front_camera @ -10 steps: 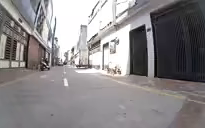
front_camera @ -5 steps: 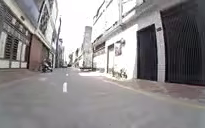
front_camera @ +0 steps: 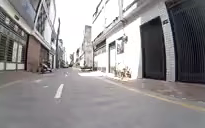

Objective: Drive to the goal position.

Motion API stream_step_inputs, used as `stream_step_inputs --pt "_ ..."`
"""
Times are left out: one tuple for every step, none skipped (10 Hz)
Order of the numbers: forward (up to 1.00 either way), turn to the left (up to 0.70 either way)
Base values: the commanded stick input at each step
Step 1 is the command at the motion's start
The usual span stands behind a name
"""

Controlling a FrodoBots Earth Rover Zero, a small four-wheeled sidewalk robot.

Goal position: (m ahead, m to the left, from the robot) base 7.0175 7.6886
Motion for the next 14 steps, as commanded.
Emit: stream_step_inputs --pt "1.0 0.0" --pt "1.0 0.0" --pt "1.0 0.0" --pt "1.0 0.0" --pt "1.0 0.0" --pt "1.0 0.0" --pt "1.0 0.0" --pt "1.0 0.0" --pt "1.0 0.0" --pt "1.0 0.0" --pt "1.0 0.0" --pt "1.0 0.0" --pt "1.0 0.0" --pt "1.0 0.0"
